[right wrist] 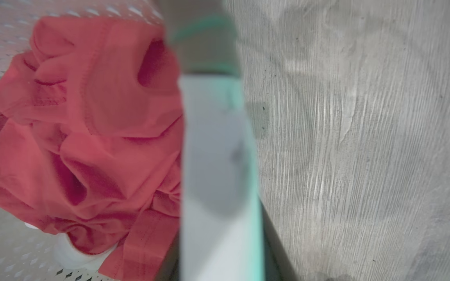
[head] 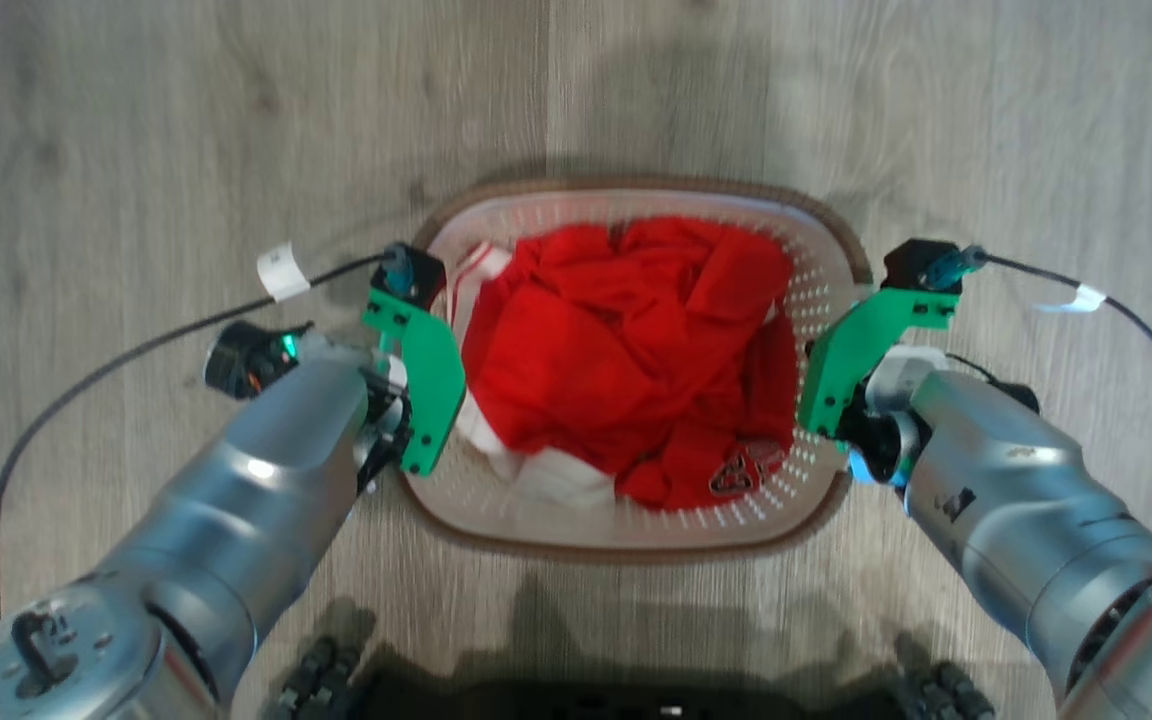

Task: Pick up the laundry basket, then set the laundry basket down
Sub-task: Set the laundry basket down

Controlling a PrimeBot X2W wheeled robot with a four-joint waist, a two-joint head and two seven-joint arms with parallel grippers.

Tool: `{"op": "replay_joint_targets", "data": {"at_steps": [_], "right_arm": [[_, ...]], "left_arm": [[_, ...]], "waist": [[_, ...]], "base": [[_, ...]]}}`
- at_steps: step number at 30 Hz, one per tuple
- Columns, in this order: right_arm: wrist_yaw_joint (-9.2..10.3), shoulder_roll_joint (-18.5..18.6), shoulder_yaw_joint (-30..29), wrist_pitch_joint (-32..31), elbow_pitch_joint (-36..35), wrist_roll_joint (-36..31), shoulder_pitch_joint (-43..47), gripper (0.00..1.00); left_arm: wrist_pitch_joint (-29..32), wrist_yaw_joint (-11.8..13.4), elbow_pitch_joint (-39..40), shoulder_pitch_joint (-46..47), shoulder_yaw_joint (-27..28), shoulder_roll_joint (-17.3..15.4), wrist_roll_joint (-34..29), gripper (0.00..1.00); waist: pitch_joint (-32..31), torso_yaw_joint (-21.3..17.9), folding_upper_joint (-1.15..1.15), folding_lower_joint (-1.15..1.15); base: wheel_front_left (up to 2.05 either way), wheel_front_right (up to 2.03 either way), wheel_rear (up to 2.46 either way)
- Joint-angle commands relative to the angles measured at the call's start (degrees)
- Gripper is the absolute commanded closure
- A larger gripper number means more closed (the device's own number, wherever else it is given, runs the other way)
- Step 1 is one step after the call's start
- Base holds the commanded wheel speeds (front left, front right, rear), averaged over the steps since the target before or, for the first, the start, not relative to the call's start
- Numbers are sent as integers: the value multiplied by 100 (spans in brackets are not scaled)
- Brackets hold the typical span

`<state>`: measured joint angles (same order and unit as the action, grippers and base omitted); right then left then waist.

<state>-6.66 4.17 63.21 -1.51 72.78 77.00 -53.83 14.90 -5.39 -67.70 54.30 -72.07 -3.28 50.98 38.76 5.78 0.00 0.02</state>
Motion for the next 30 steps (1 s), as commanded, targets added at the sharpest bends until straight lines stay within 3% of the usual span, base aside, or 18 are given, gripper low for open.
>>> {"op": "replay_joint_targets", "data": {"at_steps": [1, 21, 30], "right_arm": [[-83, -129, 46, 131, -165, -11, -78, 100], [-83, -129, 280, 697, -35, -7, -139, 100], [-83, -129, 354, 939, 12, 15, -159, 100]], "left_arm": [[-91, 0, 130, -5, -92, 37, -159, 100], [-641, 642, 520, 10, -118, 40, -327, 100], [-784, 736, 570, 77, -122, 40, -269, 100]], "waist": [[333, -22, 0, -2], [945, 0, 0, -2], [1062, 40, 0, -2]], "base": [[0, 0, 0], [0, 0, 0], [0, 0, 0]]}}
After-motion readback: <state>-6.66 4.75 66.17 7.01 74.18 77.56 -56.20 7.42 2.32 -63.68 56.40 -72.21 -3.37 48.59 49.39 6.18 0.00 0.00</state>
